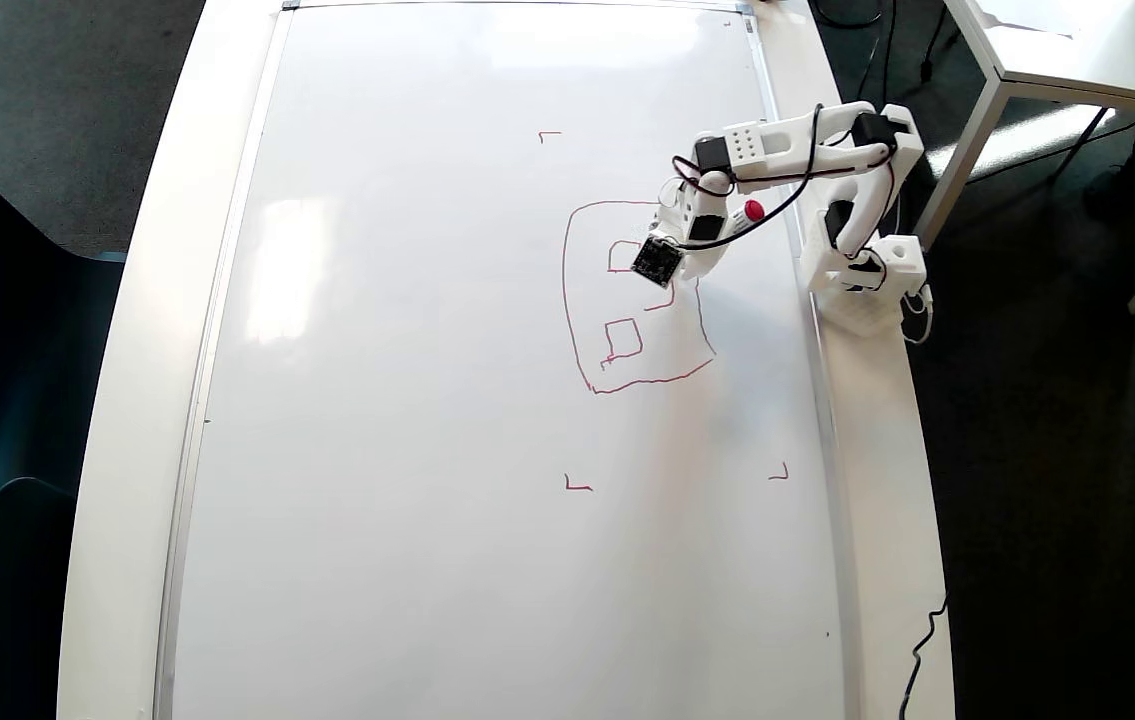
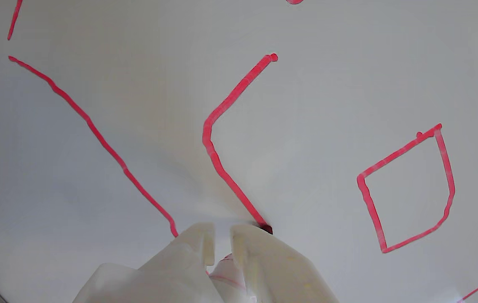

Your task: Draw on a whiteboard a robot head using a pen attached to the gripper

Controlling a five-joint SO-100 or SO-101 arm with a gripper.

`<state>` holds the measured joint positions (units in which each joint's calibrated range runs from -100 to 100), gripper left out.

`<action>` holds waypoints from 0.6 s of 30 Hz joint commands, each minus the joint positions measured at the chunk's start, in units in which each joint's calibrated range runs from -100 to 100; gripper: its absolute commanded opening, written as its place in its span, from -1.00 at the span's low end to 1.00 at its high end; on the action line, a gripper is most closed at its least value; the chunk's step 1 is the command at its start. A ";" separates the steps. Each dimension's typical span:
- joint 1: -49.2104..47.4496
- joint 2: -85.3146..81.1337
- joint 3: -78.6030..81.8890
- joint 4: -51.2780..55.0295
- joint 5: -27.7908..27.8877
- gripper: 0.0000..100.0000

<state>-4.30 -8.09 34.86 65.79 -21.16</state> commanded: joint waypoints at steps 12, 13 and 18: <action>-1.71 -0.51 -2.04 -10.02 -0.07 -0.98; -2.00 -0.51 -1.95 -10.02 -0.07 -0.98; -4.58 -0.51 -1.67 -10.02 -0.23 -0.98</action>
<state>-7.16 -8.01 34.86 56.33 -21.16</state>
